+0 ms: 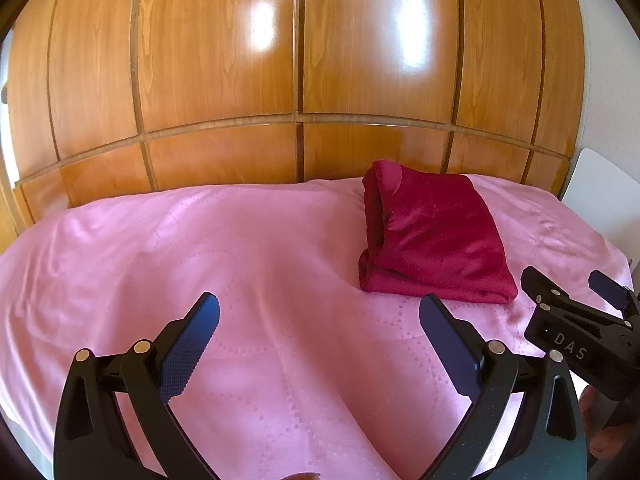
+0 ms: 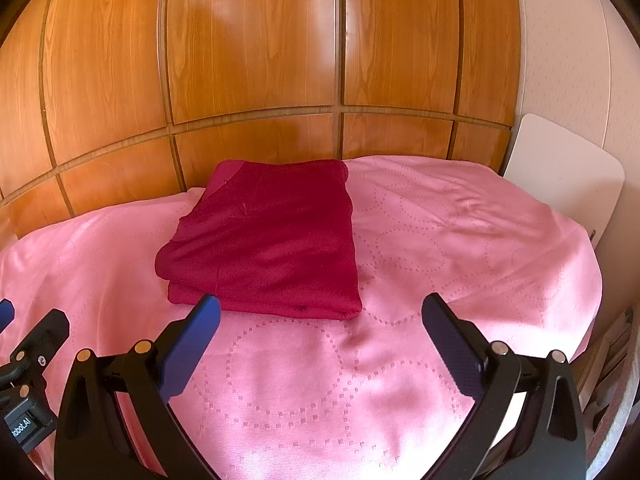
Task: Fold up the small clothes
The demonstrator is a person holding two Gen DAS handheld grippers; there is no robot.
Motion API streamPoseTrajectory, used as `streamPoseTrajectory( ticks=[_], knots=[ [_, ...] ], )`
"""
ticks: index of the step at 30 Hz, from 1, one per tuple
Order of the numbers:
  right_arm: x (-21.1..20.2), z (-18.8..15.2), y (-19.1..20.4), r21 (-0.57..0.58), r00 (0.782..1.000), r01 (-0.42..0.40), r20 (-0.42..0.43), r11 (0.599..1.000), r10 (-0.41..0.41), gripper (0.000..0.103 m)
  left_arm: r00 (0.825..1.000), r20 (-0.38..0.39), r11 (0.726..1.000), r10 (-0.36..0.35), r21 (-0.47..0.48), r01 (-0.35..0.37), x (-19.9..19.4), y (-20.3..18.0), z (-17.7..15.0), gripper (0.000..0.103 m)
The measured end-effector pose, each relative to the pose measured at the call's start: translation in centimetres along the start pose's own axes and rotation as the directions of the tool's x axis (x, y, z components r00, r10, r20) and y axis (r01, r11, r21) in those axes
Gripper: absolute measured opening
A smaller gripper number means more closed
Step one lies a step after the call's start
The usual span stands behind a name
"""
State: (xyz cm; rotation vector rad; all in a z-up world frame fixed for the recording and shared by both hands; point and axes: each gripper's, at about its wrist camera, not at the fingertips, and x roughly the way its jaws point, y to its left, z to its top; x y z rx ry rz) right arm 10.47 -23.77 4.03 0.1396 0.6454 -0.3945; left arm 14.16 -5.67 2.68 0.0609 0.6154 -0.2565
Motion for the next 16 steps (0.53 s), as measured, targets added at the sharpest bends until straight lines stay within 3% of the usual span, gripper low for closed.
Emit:
streamPoseTrajectory(
  ticks=[16],
  knots=[
    [0.35,-0.46,0.26,-0.002,1.000,-0.004,-0.007,1.000,0.004,0.101,1.000,-0.017,0.999,0.010,-0.032,-0.011,0.70,0.35,-0.46,0.099]
  ],
)
